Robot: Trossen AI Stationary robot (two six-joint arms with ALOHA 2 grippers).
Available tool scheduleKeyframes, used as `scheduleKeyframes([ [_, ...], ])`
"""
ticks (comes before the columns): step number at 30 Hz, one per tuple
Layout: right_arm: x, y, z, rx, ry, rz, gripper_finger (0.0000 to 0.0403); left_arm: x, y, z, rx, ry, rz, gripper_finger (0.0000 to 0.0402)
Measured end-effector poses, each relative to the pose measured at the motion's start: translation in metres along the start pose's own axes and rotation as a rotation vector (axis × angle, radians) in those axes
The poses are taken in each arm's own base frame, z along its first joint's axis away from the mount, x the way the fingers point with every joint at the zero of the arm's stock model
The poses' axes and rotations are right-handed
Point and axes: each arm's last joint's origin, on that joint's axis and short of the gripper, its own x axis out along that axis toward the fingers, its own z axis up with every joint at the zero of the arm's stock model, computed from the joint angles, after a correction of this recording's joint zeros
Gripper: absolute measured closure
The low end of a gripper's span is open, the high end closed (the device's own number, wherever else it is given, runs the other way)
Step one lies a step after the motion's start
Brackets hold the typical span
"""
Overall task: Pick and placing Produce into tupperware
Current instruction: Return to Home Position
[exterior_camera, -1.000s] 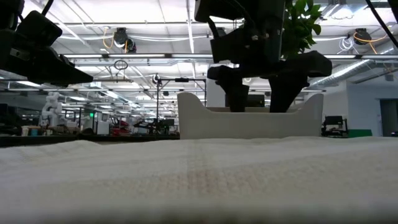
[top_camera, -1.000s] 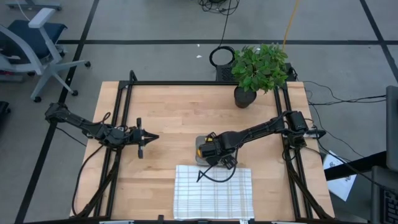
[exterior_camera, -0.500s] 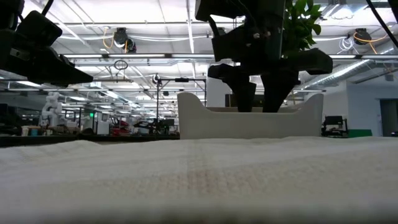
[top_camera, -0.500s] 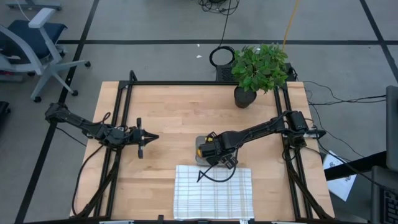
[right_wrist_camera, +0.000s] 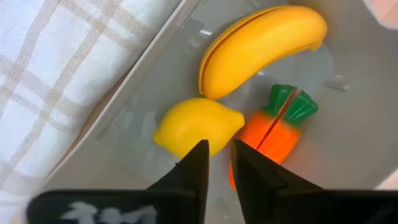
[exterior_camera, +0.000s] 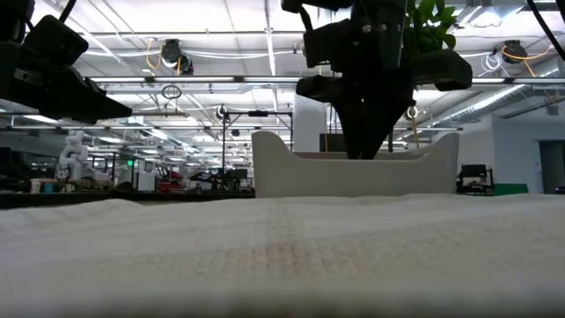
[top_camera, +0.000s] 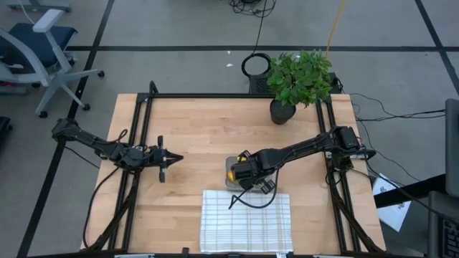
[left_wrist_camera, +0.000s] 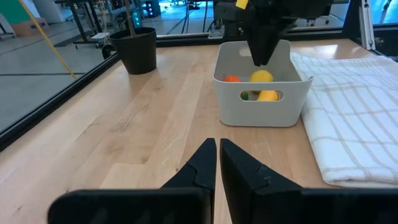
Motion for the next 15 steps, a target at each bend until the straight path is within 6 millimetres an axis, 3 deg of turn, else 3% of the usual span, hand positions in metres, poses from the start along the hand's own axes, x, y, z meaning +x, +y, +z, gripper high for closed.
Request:
scheduleKeyframes([
  [6,0.0001,0.0,0.0001,0.0,-0.001,0.0,0.0397,0.0,0.0,0.0,0.0,0.0,0.0,0.0376],
  [15,-0.0066,-0.0012,-0.0019,0.007,-0.017,-0.009,0.0401,0.0,0.0,0.0,0.0,0.0,0.0,0.0376],
])
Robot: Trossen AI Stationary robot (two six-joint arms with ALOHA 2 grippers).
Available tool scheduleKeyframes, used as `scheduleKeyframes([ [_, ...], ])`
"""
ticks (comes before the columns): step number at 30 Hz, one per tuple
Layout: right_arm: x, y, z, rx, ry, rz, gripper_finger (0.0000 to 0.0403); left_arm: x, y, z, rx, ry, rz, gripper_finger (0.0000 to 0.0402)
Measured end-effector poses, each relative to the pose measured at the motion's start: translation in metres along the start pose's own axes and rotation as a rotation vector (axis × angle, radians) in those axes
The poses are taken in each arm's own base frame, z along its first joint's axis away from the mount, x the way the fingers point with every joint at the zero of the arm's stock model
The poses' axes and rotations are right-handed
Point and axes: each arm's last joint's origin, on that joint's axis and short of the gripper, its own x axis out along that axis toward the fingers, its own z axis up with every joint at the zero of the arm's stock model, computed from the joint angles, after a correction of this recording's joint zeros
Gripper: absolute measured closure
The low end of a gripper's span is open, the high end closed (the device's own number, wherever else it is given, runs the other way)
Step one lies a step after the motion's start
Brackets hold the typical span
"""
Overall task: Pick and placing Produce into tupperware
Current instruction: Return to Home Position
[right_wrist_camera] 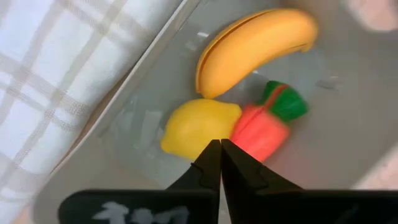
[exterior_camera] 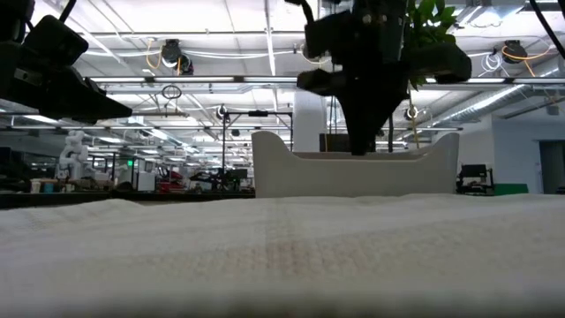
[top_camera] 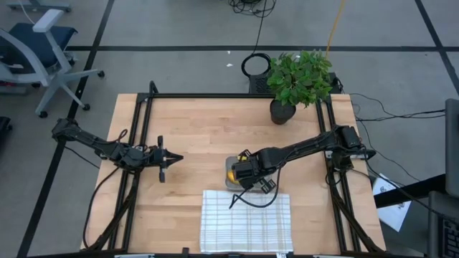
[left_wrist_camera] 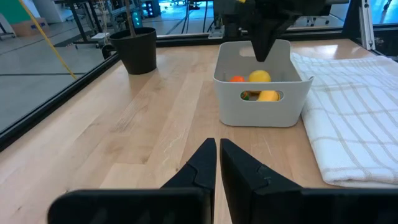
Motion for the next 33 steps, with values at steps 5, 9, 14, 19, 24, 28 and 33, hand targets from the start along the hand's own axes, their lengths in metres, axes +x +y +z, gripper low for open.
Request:
scheduleKeyframes([
  [5,-0.028,-0.009,-0.008,0.049,-0.097,-0.054,0.0402,0.0,0.0,0.0,0.0,0.0,0.0,0.0376],
  [9,-0.061,-0.022,-0.017,0.143,-0.292,-0.064,0.0402,0.0,0.0,0.0,0.0,0.0,0.0,0.0376],
  [14,-0.104,-0.025,-0.029,0.198,-0.482,-0.119,0.0403,0.0,0.0,0.0,-0.001,0.0,0.0,0.0376],
  [19,-0.138,-0.02,-0.043,0.271,-0.645,-0.167,0.0403,0.0,0.0,0.0,0.0,0.0,0.0,0.0376],
  [24,-0.152,-0.008,-0.066,0.325,-0.765,-0.203,0.0403,0.0,0.0,0.0,0.0,0.0,0.0,0.0376],
  [28,-0.162,0.002,-0.09,0.382,-0.855,-0.227,0.0403,0.0,0.0,0.0,0.0,0.0,0.0,0.0376],
  [33,-0.167,0.019,-0.121,0.435,-0.966,-0.304,0.0403,0.0,0.0,0.0,0.001,0.0,0.0,0.0376],
])
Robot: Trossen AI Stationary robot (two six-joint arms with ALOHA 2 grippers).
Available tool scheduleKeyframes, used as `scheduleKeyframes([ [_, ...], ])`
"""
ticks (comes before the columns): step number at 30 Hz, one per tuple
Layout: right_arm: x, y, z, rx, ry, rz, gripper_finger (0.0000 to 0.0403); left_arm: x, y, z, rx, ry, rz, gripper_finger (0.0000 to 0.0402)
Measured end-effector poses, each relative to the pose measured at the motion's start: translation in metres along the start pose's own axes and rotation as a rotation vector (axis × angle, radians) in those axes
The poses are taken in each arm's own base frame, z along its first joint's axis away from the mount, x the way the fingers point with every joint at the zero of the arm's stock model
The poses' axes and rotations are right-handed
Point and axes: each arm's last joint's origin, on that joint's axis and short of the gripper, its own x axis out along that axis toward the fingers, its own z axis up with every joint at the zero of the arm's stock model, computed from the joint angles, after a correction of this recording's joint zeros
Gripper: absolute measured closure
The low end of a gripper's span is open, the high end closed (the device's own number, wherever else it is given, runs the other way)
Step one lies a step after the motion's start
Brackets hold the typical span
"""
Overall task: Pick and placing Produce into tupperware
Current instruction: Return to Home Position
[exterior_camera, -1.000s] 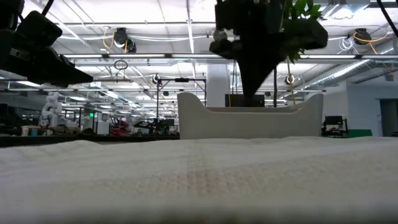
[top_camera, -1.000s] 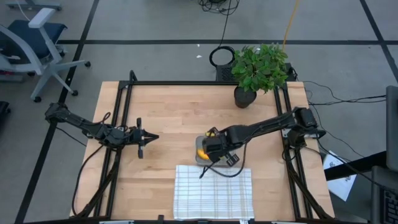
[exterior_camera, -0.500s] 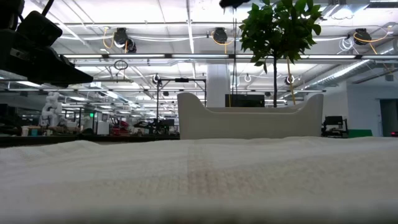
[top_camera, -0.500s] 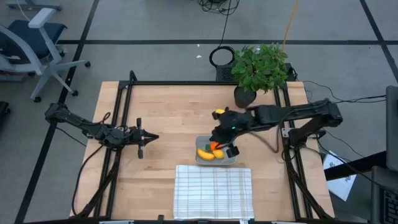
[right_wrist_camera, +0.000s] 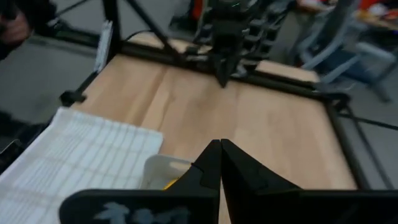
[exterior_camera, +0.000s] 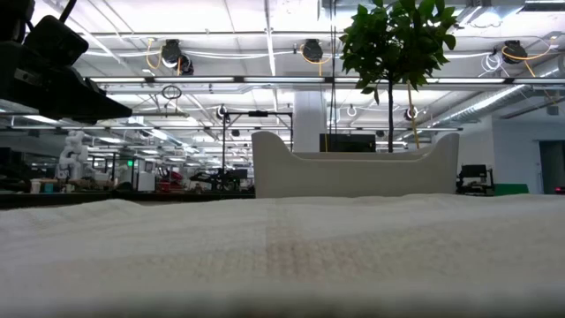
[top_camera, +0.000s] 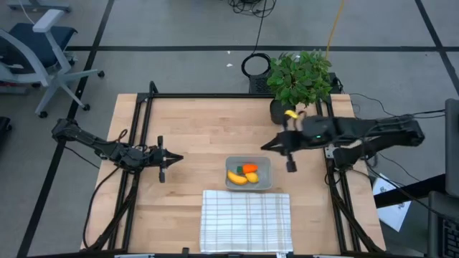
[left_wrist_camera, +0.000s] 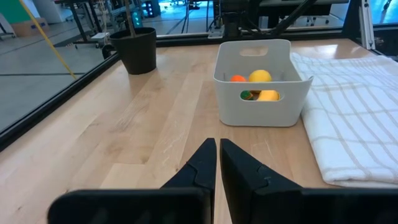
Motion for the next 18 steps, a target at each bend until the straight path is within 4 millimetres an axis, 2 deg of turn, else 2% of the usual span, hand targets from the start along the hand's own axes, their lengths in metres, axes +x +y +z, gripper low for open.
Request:
scheduleKeyframes([
  [10,-0.054,-0.002,-0.048,0.089,-0.169,-0.104,0.0403,0.0,0.0,0.0,0.0,0.0,0.0,0.0376],
  [18,-0.079,0.004,-0.084,0.149,-0.261,-0.117,0.0403,0.0,0.0,0.0,0.0,0.0,0.001,0.0376],
])
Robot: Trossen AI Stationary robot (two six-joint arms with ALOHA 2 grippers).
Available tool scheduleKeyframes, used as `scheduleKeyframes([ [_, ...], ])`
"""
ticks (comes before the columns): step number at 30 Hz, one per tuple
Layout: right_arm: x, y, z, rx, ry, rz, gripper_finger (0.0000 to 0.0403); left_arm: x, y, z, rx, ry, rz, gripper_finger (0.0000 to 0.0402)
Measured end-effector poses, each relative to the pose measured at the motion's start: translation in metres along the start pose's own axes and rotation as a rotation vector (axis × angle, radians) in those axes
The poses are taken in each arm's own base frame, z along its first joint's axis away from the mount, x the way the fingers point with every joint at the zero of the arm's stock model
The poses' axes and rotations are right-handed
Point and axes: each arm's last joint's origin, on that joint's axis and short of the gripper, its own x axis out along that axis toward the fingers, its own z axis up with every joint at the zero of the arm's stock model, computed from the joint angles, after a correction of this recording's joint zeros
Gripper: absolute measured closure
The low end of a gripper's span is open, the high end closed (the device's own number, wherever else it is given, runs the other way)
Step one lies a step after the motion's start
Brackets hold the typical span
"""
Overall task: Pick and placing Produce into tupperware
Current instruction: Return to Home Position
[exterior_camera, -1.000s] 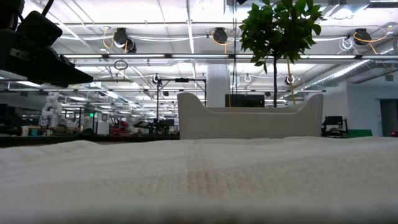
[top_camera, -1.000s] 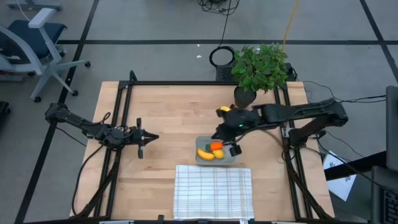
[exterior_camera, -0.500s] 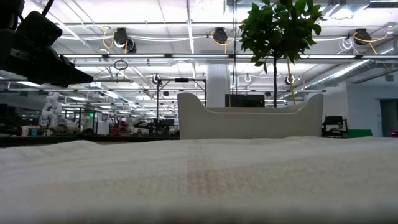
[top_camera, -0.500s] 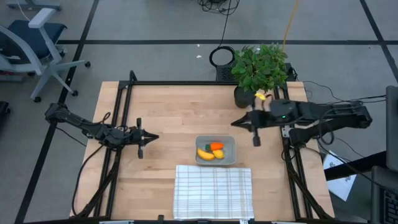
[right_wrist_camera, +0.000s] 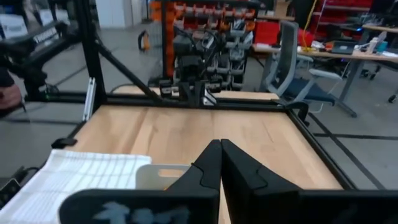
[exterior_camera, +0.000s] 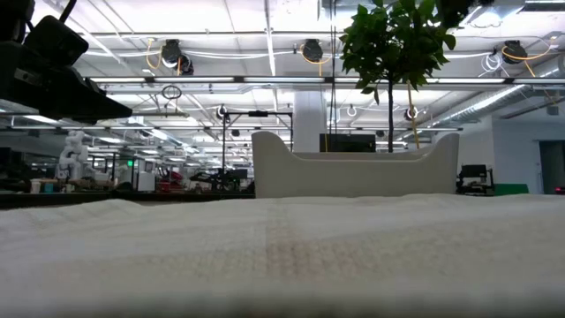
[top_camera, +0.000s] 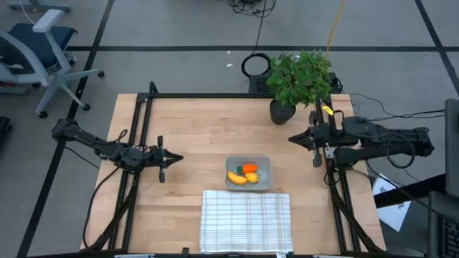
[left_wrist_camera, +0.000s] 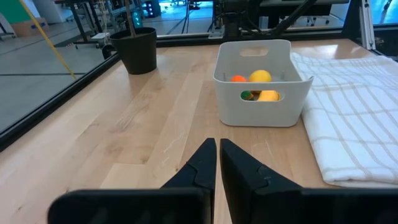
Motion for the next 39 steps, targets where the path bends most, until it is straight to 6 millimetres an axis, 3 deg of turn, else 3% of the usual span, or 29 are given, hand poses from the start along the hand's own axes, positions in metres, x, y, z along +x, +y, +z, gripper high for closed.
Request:
scheduleKeyframes([
  [7,-0.013,-0.001,-0.035,0.035,-0.021,-0.052,0.0403,0.0,0.0,0.0,0.001,0.0,0.0,0.0376],
  [12,-0.018,-0.001,-0.049,0.05,-0.031,-0.045,0.0403,0.0,0.0,0.0,0.05,-0.003,-0.004,0.0376],
  [18,-0.032,-0.001,-0.051,0.056,-0.098,-0.044,0.0403,-0.002,-0.006,0.012,0.174,-0.13,-0.135,0.0376],
  [25,-0.045,-0.002,-0.053,0.096,-0.129,-0.04,0.0403,-0.004,-0.006,0.022,0.248,-0.216,-0.13,0.0376],
  [28,-0.045,-0.002,-0.054,0.11,-0.121,-0.038,0.0403,-0.006,-0.006,0.032,0.251,-0.251,-0.136,0.0376],
  [33,-0.044,-0.001,-0.057,0.108,-0.114,-0.006,0.0403,-0.012,-0.011,0.048,0.318,-0.365,-0.298,0.0376],
  [39,-0.033,0.0,-0.072,0.087,-0.102,-0.013,0.0403,-0.009,-0.005,0.047,0.329,-0.333,-0.173,0.0376],
])
